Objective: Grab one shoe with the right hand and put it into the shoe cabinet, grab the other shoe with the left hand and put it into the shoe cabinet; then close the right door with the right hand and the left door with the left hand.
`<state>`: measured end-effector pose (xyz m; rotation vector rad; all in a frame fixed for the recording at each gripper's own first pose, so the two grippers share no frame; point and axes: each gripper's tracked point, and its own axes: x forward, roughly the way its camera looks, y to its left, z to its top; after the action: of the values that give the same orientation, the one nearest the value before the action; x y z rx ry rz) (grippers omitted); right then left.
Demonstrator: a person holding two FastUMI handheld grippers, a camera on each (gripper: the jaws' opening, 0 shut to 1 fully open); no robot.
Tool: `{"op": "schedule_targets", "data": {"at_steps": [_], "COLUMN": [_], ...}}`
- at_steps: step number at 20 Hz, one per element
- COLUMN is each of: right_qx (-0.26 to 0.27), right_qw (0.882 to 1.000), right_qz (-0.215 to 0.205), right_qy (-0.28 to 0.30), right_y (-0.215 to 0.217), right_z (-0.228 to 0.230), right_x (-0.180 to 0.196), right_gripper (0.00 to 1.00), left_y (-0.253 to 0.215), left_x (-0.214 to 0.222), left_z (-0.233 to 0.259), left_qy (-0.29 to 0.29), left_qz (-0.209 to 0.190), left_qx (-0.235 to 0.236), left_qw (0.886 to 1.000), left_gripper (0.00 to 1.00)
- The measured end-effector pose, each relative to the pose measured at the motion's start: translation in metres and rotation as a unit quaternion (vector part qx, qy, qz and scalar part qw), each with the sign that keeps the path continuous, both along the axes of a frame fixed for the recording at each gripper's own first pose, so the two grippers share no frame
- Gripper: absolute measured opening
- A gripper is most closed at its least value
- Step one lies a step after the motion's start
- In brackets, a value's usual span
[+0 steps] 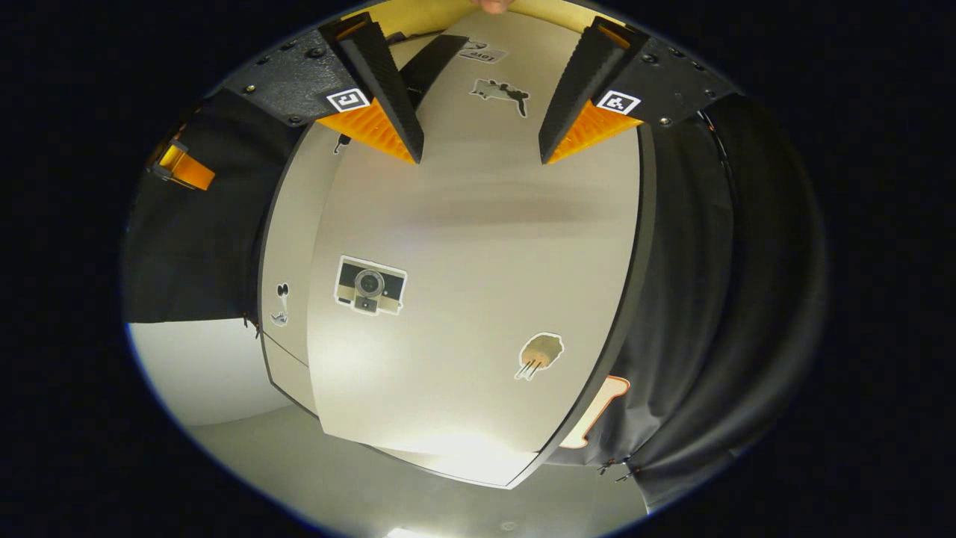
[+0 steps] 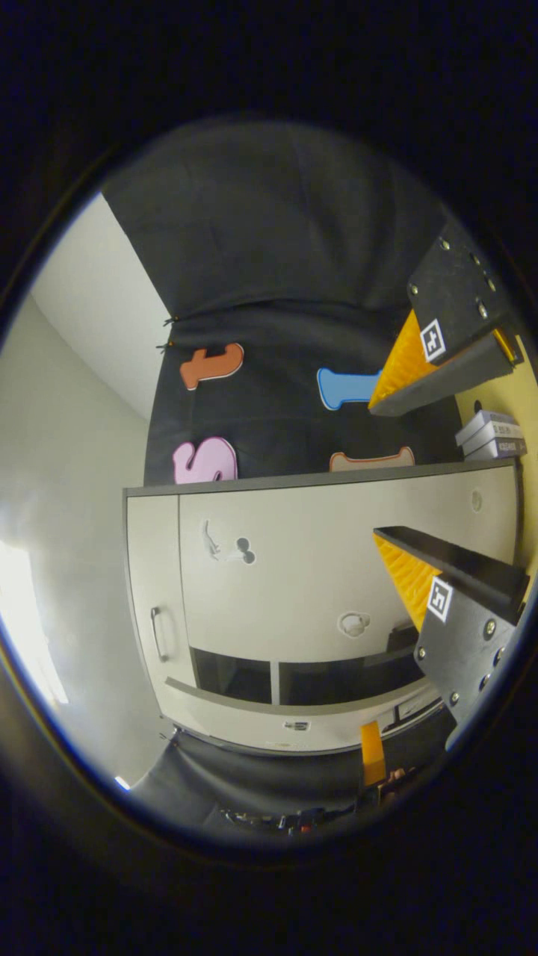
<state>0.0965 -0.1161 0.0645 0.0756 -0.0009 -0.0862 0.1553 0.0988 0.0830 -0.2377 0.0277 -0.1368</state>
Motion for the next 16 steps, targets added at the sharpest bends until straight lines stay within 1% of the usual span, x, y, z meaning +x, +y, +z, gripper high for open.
{"op": "schedule_targets", "data": {"at_steps": [5, 10, 16], "right_qx": [-0.001, 0.001, 0.004], "right_qw": [1.0, 1.0, 1.0], "right_qz": [0.0, 0.007, 0.019], "right_qy": [-0.003, 0.0, 0.006], "right_y": [0.006, 0.013, 0.019], "right_z": [-0.002, -0.007, -0.015], "right_x": [-0.01, -0.01, -0.003], "right_gripper": [0.89, 0.89, 0.89], "left_y": [-0.002, -0.006, -0.006], "left_x": [0.016, 0.022, 0.026], "left_z": [-0.009, -0.009, -0.01], "left_qy": [0.008, 0.01, 0.012], "left_qz": [0.002, 0.007, 0.032], "left_qx": [0.0, 0.006, 0.016], "left_qw": [1.0, 1.0, 0.999], "left_gripper": [0.95, 0.95, 0.94]}}
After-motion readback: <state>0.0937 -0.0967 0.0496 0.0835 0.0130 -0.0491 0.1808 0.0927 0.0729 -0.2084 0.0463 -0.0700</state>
